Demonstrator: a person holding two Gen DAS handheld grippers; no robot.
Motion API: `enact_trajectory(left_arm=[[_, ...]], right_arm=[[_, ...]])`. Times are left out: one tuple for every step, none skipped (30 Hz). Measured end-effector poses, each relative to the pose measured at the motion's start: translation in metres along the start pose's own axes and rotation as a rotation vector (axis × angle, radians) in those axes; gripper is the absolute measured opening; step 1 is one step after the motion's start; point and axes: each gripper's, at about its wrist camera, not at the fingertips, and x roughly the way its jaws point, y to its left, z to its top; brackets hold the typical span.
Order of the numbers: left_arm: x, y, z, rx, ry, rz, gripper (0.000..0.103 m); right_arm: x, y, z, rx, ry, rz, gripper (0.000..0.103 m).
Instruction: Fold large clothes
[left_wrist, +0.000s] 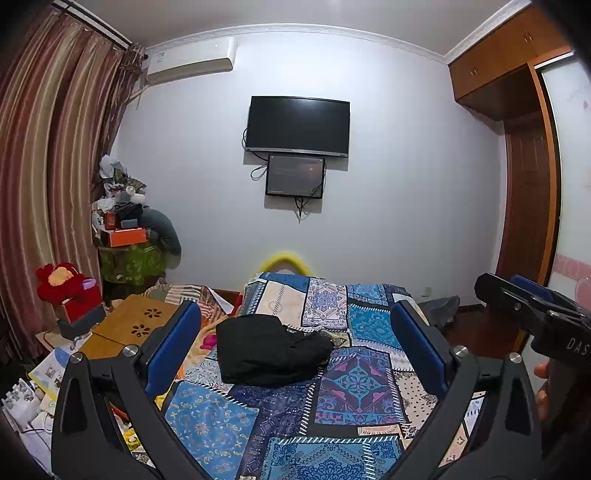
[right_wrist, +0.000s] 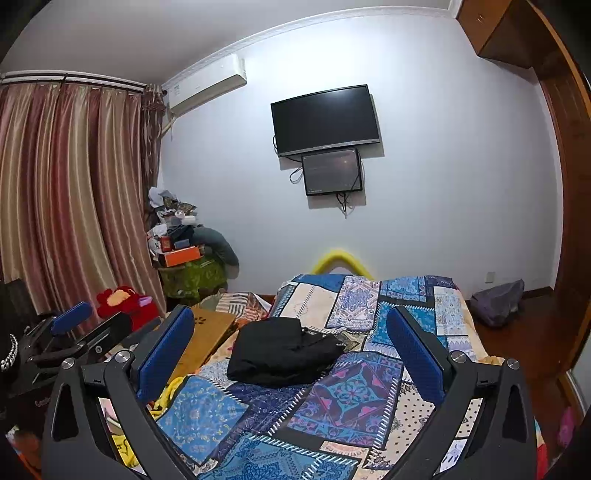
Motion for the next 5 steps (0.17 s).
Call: enact_trajectory(left_arm=[[0.0005, 0.0000, -0.0005, 0.002, 0.002, 0.000, 0.103], [0.0011, 0.0000, -0.0010, 0.004, 0.004, 0.000, 0.103], [0.0015, 0.0002, -0.0016, 0.004, 0.004, 0.003, 0.103], [0.0022, 0.0007, -0.0017, 0.002, 0.005, 0.005, 0.103], [0.0030, 0.0017, -0.0020, 0.000, 0.007, 0.006, 0.103]], right_arm=[[0.0006, -0.0005, -0.0001, 0.001, 0.002, 0.000, 0.103], [0.0009, -0.0016, -0.0008, 0.003, 0.004, 0.000, 0.103], [0.0013, -0.0017, -0.0007, 0.004, 0.005, 0.000, 0.103], [0.0013, -0.0019, -0.0011, 0.005, 0.005, 0.001, 0.103], [0.0019, -0.0015, -0.0010, 0.005, 0.006, 0.001, 0.103]])
